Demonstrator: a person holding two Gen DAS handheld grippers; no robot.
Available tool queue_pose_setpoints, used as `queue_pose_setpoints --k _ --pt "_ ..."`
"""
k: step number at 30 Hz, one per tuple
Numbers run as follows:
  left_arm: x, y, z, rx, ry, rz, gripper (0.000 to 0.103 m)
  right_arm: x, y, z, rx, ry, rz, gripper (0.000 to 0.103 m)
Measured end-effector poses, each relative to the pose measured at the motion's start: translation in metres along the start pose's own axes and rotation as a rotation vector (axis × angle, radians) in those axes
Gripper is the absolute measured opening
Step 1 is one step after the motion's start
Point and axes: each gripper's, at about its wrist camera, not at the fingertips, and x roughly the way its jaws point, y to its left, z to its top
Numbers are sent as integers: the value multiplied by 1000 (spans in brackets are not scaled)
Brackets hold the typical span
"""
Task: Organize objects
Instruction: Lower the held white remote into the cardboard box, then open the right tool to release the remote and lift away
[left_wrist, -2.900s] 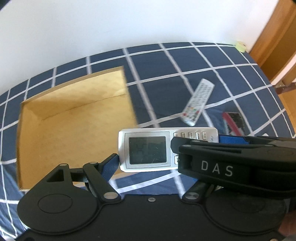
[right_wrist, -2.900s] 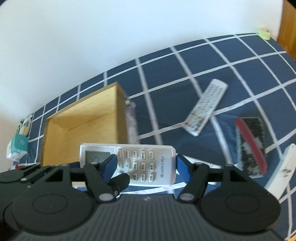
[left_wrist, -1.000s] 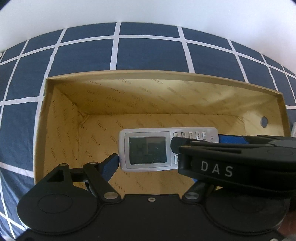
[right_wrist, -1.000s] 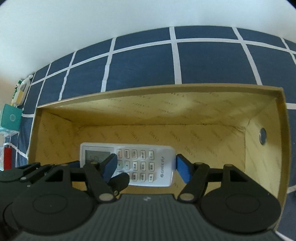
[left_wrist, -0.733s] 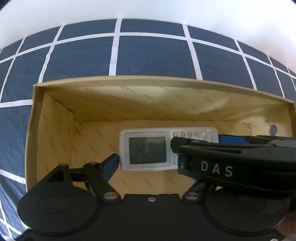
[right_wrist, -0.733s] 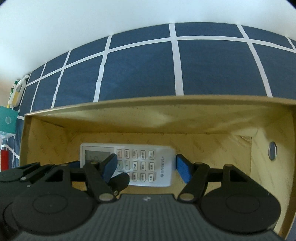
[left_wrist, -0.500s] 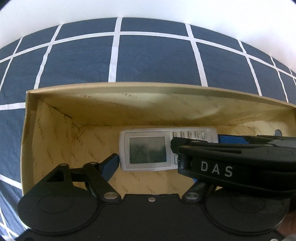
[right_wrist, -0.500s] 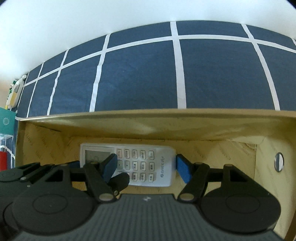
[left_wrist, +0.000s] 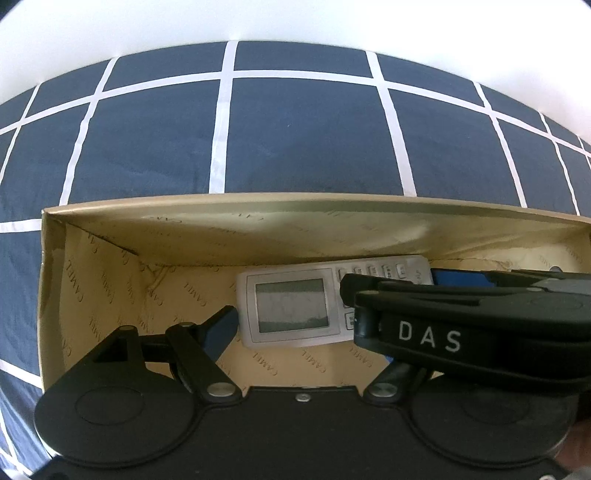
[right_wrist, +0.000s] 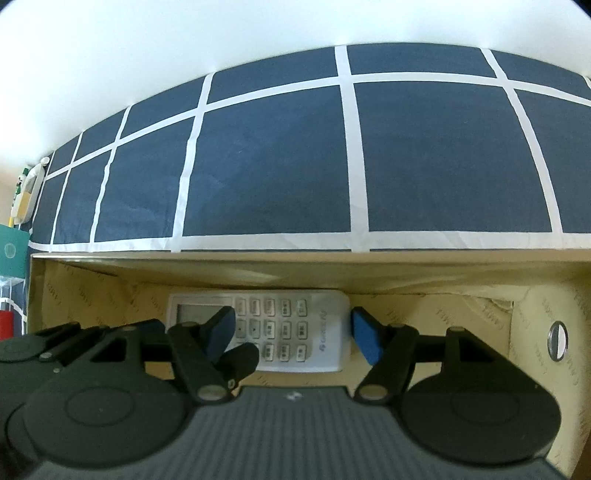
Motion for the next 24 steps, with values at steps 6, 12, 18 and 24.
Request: queue_pose_setpoints --k 6,12,18,24 --pt "-11 -3 -1 -13 -20 7 82 -8 1 0 -6 -23 -15 69" --pt "-32 -6 -8 -20 -43 31 86 -28 4 -5 -19 -56 -29 70" --pt "-59 -11 -22 -25 -71 46 92 -57 8 -16 -25 -96 -37 76" --pt "-89 -16 -38 -14 -106 62 96 -91 11 -36 -19 -142 -44 87"
